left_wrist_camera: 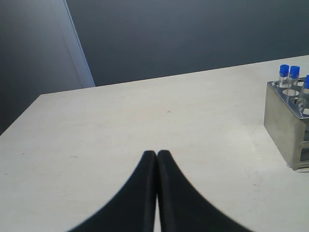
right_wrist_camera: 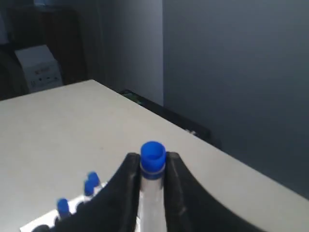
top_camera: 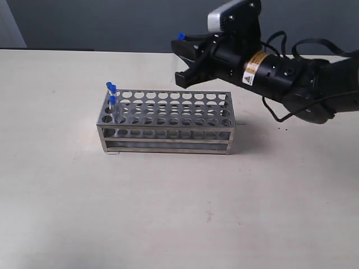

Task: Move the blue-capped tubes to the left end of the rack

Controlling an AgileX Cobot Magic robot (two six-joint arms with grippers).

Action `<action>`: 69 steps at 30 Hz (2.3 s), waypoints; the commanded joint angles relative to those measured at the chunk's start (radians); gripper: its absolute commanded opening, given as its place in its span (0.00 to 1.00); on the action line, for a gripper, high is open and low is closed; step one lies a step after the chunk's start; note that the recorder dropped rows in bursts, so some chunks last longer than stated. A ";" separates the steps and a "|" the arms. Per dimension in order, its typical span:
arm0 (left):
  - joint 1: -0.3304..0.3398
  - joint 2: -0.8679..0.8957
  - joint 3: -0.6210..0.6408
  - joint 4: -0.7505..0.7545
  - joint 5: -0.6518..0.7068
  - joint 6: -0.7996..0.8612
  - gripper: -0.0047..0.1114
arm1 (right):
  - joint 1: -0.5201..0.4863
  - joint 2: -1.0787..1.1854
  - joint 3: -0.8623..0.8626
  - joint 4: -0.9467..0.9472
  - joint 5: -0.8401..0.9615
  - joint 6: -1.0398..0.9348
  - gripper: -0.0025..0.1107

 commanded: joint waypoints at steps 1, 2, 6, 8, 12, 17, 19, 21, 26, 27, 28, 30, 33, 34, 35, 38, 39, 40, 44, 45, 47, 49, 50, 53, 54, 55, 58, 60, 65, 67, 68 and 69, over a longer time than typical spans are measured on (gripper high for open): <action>-0.007 0.004 -0.002 -0.002 -0.013 -0.003 0.04 | 0.093 -0.028 -0.063 -0.081 0.051 0.062 0.02; -0.007 0.004 -0.002 -0.002 -0.013 -0.003 0.04 | 0.116 -0.028 -0.072 -0.081 0.059 0.062 0.02; -0.007 0.004 -0.002 -0.002 -0.013 -0.003 0.04 | 0.186 -0.001 -0.103 -0.081 0.061 0.062 0.02; -0.007 0.004 -0.002 -0.002 -0.013 -0.003 0.04 | 0.208 0.027 -0.119 -0.081 0.062 0.062 0.02; -0.007 0.004 -0.002 -0.002 -0.013 -0.003 0.04 | 0.238 0.090 -0.154 -0.081 0.067 0.062 0.02; -0.007 0.004 -0.002 -0.002 -0.013 -0.003 0.04 | 0.245 0.185 -0.222 -0.081 0.098 0.062 0.02; -0.007 0.004 -0.002 -0.002 -0.013 -0.003 0.04 | 0.245 0.211 -0.240 -0.083 0.112 0.083 0.02; -0.007 0.004 -0.002 -0.002 -0.013 -0.003 0.04 | 0.245 0.231 -0.246 -0.085 0.116 0.084 0.02; -0.007 0.004 -0.002 -0.002 -0.013 -0.003 0.04 | 0.245 0.273 -0.247 -0.085 0.119 0.084 0.02; -0.007 0.004 -0.002 -0.002 -0.013 -0.003 0.04 | 0.245 0.287 -0.247 -0.085 0.117 0.084 0.02; -0.007 0.004 -0.002 -0.002 -0.013 -0.003 0.04 | 0.245 0.297 -0.247 -0.085 0.117 0.084 0.02; -0.007 0.004 -0.002 -0.002 -0.013 -0.003 0.04 | 0.245 0.316 -0.247 -0.089 0.102 0.084 0.02; -0.007 0.004 -0.002 -0.002 -0.013 -0.003 0.04 | 0.245 0.333 -0.257 -0.120 0.094 0.084 0.02; -0.007 0.004 -0.002 -0.002 -0.013 -0.003 0.04 | 0.245 0.342 -0.262 -0.130 0.091 0.084 0.04; -0.007 0.004 -0.002 -0.002 -0.013 -0.003 0.04 | 0.245 0.349 -0.266 -0.146 0.079 0.084 0.08; -0.007 0.004 -0.002 -0.002 -0.013 -0.003 0.04 | 0.245 0.372 -0.292 -0.198 0.057 0.126 0.20; -0.007 0.004 -0.002 -0.002 -0.013 -0.003 0.04 | 0.245 0.378 -0.299 -0.213 0.058 0.148 0.23; -0.007 0.004 -0.002 -0.002 -0.013 -0.003 0.04 | 0.245 0.382 -0.310 -0.231 0.058 0.172 0.28; -0.007 0.004 -0.002 -0.002 -0.013 -0.003 0.04 | 0.245 0.385 -0.318 -0.235 0.063 0.177 0.35; -0.007 0.004 -0.002 -0.002 -0.013 -0.003 0.04 | 0.245 0.385 -0.320 -0.233 0.063 0.177 0.37; -0.007 0.004 -0.002 -0.002 -0.013 -0.003 0.04 | 0.245 0.382 -0.321 -0.223 0.069 0.177 0.38; -0.007 0.004 -0.002 -0.002 -0.013 -0.003 0.04 | 0.243 0.366 -0.321 -0.206 0.106 0.177 0.37; -0.007 0.004 -0.002 -0.002 -0.013 -0.003 0.04 | 0.243 0.358 -0.321 -0.206 0.137 0.177 0.37; -0.007 0.004 -0.002 -0.002 -0.013 -0.003 0.04 | 0.243 0.320 -0.321 -0.206 0.211 0.177 0.37; -0.007 0.004 -0.002 -0.002 -0.013 -0.003 0.04 | 0.243 0.299 -0.321 -0.206 0.229 0.177 0.37; -0.007 0.004 -0.002 -0.002 -0.013 -0.003 0.04 | 0.243 0.273 -0.321 -0.206 0.241 0.183 0.37; -0.007 0.004 -0.002 -0.002 -0.013 -0.003 0.04 | 0.243 0.170 -0.321 -0.206 0.259 0.194 0.30; -0.007 0.004 -0.002 -0.002 -0.013 -0.003 0.04 | 0.243 0.073 -0.321 -0.206 0.308 0.194 0.16; -0.007 0.004 -0.002 -0.002 -0.013 -0.003 0.04 | 0.227 -0.188 -0.315 -0.205 0.694 0.190 0.02; -0.007 0.004 -0.002 -0.002 -0.013 -0.003 0.04 | 0.198 -0.292 -0.277 -0.200 0.795 0.191 0.02; -0.007 0.004 -0.002 -0.002 -0.013 -0.003 0.04 | 0.182 -0.357 -0.242 -0.190 0.819 0.193 0.02; -0.007 0.004 -0.002 -0.002 -0.013 -0.003 0.04 | 0.169 -0.424 -0.208 -0.176 0.827 0.193 0.02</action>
